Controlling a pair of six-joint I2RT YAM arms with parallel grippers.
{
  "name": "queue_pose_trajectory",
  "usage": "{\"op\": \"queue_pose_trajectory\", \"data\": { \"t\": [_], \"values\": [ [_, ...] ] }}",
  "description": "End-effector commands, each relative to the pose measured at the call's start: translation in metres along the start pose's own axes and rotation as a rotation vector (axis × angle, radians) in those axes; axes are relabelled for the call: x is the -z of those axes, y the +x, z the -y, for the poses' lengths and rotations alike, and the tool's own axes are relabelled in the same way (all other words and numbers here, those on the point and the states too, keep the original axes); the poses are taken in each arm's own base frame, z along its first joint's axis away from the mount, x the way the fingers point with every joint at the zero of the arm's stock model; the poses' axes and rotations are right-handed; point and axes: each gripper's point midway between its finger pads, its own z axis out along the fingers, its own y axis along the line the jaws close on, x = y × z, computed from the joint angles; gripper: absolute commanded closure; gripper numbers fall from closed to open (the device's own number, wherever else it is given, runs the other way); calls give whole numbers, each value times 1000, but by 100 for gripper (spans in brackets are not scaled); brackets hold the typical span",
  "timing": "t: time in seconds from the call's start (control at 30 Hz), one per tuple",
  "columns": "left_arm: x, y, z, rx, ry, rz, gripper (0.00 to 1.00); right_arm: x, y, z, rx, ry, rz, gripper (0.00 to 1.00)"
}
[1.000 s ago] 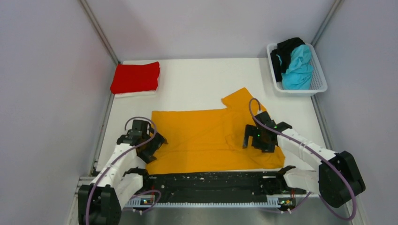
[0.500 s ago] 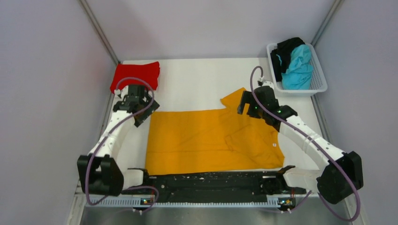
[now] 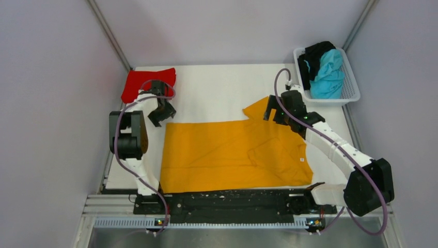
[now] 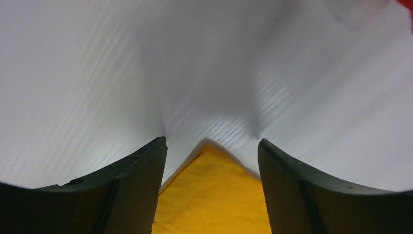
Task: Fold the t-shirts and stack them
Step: Grab the side of the flattened tshirt furthest away from the robot with both arms
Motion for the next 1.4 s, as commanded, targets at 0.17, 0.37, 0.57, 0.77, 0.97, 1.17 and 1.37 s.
{"op": "queue_pose_trajectory", "data": {
  "t": [0.17,0.37,0.57,0.77,0.97,1.17,1.37],
  "values": [
    [-28,7,7,-2,6,-91,38,-5,1,9,-4,15,9,1],
    [-22,25,-5,-10,-1,-121,47,-8,2,12,-8,29,7,1],
    [-21,44,-9,-37,-2,-166,52,-12,3,12,-6,32,2,1],
    [-16,60,-9,-77,-31,-184,57,-14,3,13,-6,36,6,1],
    [-16,68,-11,-88,-55,-200,66,-18,6,12,-3,30,-3,1],
    [-15,68,-14,-98,-93,-189,91,-21,4,11,5,29,1,1],
    [-6,54,-12,-107,-94,-147,100,-38,-9,6,55,36,6,1]
  ]
}}
